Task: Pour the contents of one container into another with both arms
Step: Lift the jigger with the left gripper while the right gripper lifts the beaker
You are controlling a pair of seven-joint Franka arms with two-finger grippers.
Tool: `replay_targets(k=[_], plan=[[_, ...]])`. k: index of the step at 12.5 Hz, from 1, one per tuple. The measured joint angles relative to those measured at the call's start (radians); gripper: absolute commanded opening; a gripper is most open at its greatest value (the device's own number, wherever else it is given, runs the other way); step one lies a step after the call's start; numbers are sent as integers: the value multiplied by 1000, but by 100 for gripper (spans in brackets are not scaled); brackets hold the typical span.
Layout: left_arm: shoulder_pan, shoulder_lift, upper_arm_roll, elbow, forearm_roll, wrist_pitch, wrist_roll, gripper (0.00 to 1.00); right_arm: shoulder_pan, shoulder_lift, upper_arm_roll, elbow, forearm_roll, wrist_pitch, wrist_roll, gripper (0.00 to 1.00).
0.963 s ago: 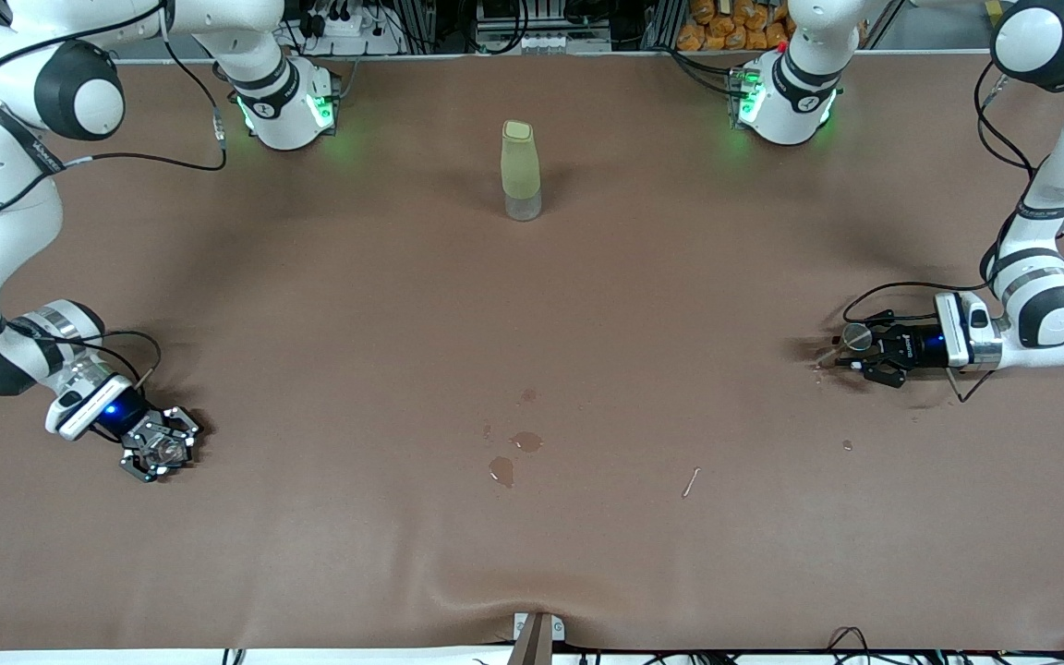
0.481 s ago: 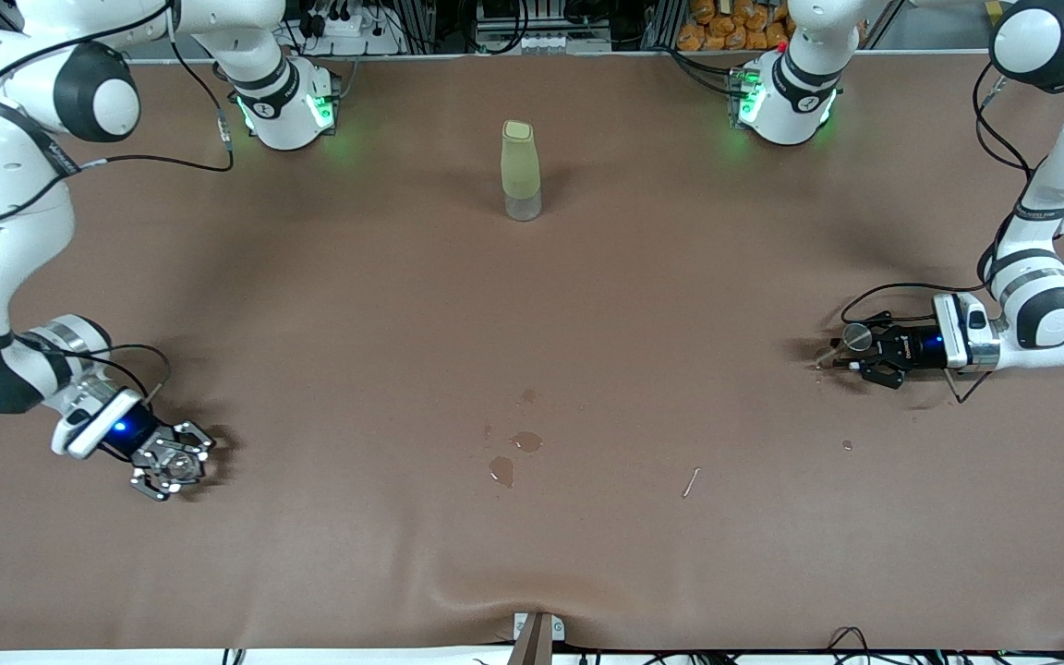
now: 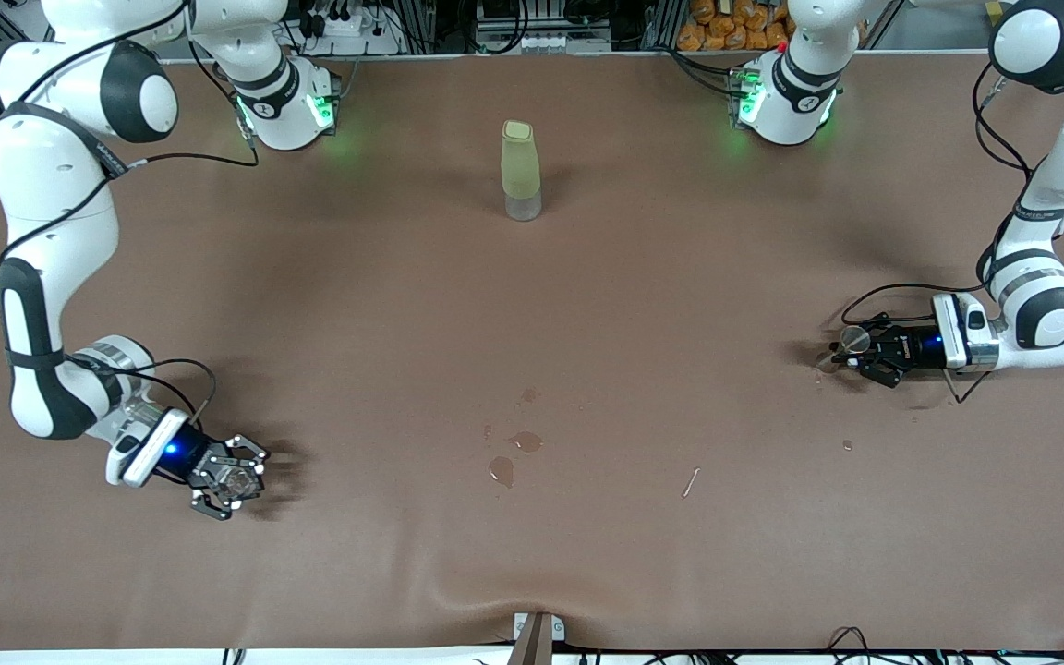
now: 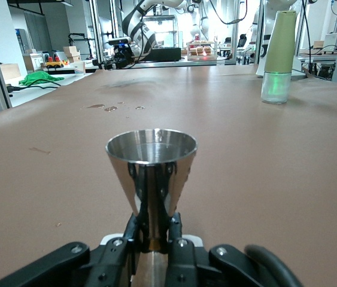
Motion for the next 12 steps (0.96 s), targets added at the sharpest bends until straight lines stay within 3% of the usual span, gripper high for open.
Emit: replay_targets(k=[5, 8, 12], plan=[[-105, 2, -23, 20, -42, -11, -120, 0, 74, -61, -4, 38, 0, 31, 178, 0], [-243, -4, -42, 77, -211, 53, -199, 0, 115, -92, -7, 48, -4, 61, 285, 0], [-461, -8, -44, 97, -551, 243, -232, 0, 172, -136, -9, 85, -39, 94, 438, 0]])
